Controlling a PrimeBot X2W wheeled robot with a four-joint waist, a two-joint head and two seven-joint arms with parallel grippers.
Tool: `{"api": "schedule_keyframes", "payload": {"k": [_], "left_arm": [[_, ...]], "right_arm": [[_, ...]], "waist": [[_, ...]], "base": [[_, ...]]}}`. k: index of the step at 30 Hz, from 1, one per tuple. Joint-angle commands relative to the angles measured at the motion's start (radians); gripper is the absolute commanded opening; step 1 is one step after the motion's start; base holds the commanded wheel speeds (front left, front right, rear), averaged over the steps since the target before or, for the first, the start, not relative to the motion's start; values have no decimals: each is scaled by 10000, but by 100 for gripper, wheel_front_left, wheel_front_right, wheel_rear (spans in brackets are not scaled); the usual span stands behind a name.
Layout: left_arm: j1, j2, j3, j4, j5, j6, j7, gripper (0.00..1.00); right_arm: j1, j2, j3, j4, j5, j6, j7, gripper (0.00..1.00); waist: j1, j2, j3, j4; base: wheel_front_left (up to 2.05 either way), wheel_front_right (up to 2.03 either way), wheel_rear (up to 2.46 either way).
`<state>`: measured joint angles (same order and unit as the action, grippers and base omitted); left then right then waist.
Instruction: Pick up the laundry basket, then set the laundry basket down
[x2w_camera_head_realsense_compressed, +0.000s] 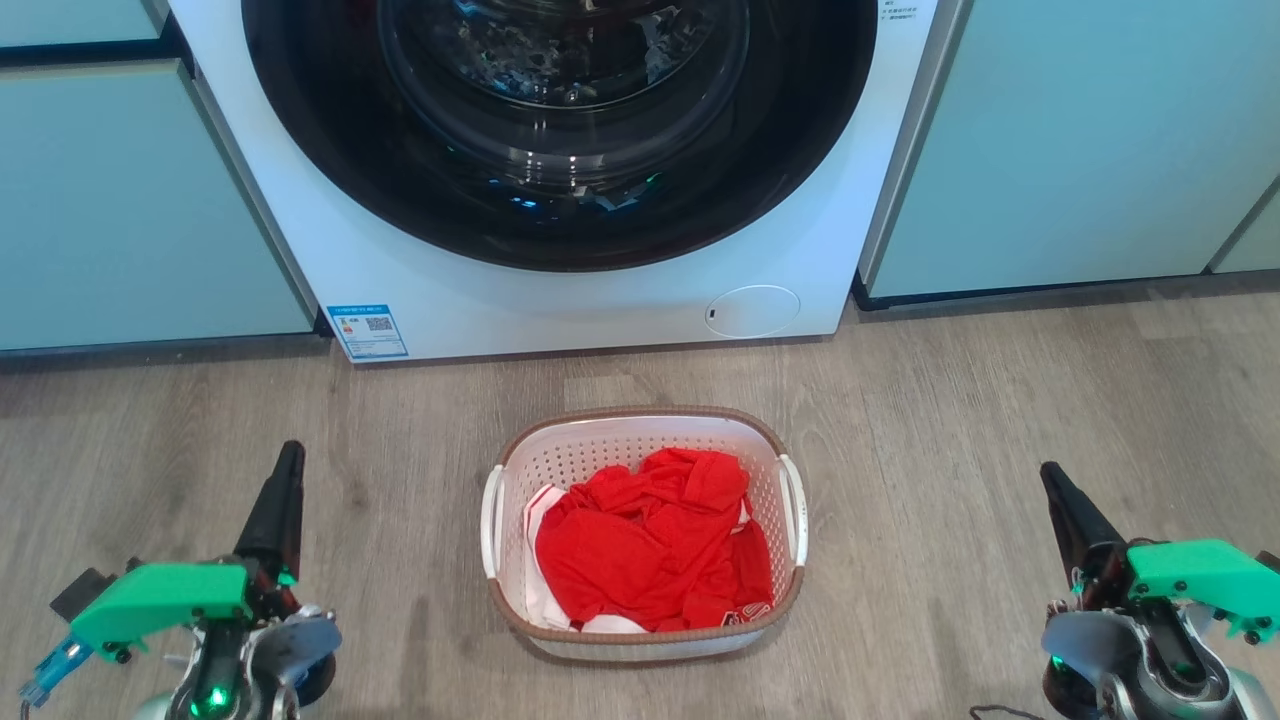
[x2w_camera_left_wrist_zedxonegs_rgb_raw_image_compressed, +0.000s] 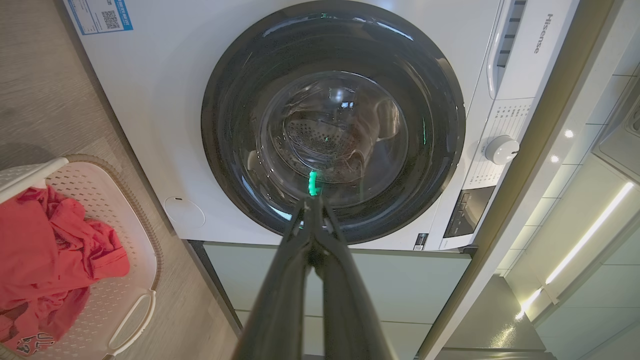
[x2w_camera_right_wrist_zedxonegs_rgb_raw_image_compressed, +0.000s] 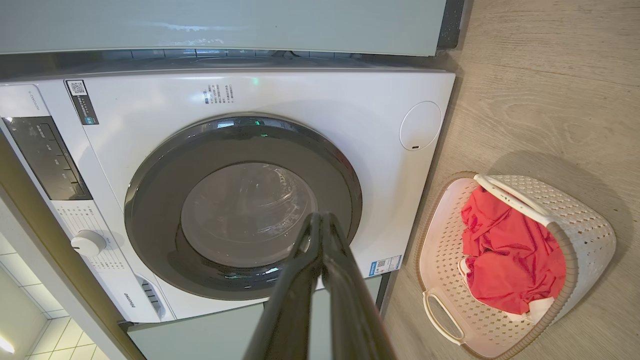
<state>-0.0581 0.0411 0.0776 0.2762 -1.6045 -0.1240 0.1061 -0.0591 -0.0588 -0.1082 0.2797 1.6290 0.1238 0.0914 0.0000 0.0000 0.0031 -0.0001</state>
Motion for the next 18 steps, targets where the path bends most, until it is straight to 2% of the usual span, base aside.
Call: {"api": "schedule_keyframes", "payload": {"k": [1,18], "left_arm": [[-501,91,364,-309,-40,-67,72,0],[-500,91,363,-309,-41,-67,72,0]], "right_arm": [[-470,-59,141,-360,-41,69,60,0],[-474,-29,99,-357,-76,69,94,0]], "waist": [[0,0,0,1],[0,0,0,1]], "base": [[0,0,0],[0,0,0]]}}
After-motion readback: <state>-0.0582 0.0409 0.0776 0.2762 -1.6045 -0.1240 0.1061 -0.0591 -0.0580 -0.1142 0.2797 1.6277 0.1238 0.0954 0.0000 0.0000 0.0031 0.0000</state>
